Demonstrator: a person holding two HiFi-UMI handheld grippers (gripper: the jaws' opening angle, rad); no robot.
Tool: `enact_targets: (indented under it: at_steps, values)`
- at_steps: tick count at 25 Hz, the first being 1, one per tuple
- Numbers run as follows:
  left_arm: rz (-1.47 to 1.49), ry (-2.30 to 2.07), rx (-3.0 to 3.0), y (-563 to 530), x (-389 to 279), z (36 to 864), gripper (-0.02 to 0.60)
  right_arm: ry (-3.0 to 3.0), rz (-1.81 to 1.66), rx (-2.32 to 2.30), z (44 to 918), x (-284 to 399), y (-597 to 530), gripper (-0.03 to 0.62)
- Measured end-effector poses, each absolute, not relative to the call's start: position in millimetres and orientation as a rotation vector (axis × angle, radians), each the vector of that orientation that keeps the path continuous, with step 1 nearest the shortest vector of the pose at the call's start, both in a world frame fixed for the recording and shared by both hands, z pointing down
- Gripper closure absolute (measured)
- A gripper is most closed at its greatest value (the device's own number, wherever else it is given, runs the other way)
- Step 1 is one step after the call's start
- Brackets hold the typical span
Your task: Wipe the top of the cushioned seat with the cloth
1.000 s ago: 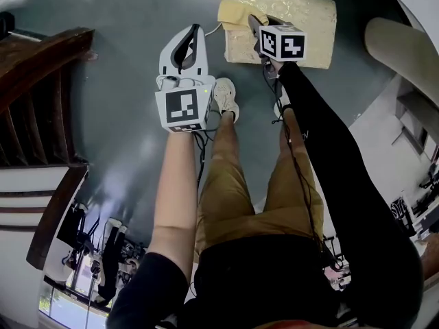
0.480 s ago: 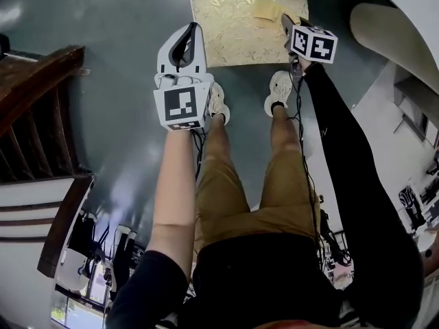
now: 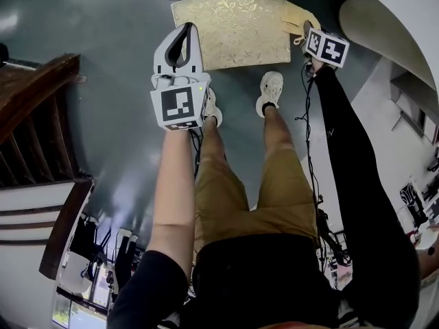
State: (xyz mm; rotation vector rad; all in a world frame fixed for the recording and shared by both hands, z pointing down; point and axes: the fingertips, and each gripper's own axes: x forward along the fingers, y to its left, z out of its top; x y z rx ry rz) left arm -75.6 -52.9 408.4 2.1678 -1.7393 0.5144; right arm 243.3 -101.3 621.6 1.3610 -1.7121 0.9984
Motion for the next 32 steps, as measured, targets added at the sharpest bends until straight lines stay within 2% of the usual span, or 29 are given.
enact_targets:
  at_steps: [5,9,14,26,29,32]
  values:
    - [0.512,-1.751,2.17,-50.3,-73.2,405.7,0.574,-1.825,0.98,1.362,603.9,243.1,-98.8,0.533]
    - [0.507,-1.76,2.167,-39.1,-82.1,403.4,0.574,-2.018,0.987,1.325,571.8,210.4,-92.6,0.533]
    - [0.495,-1.772,2.149,-21.0,-105.1,401.3,0.574,-2.176,1.018,1.22,545.4,141.3,-67.6,0.533]
    - [0.478,-1.808,2.122,11.1,-179.6,390.8,0.574,-2.37,1.288,0.758,534.1,-89.2,18.7,0.533]
    - [0.463,-1.815,2.119,12.7,-194.9,390.6,0.574,-2.265,1.273,0.72,562.6,-118.1,27.6,0.533]
    - [0.471,-1.819,2.115,16.5,-203.0,392.9,0.574,-2.11,1.207,0.767,597.0,-116.0,28.5,0.533]
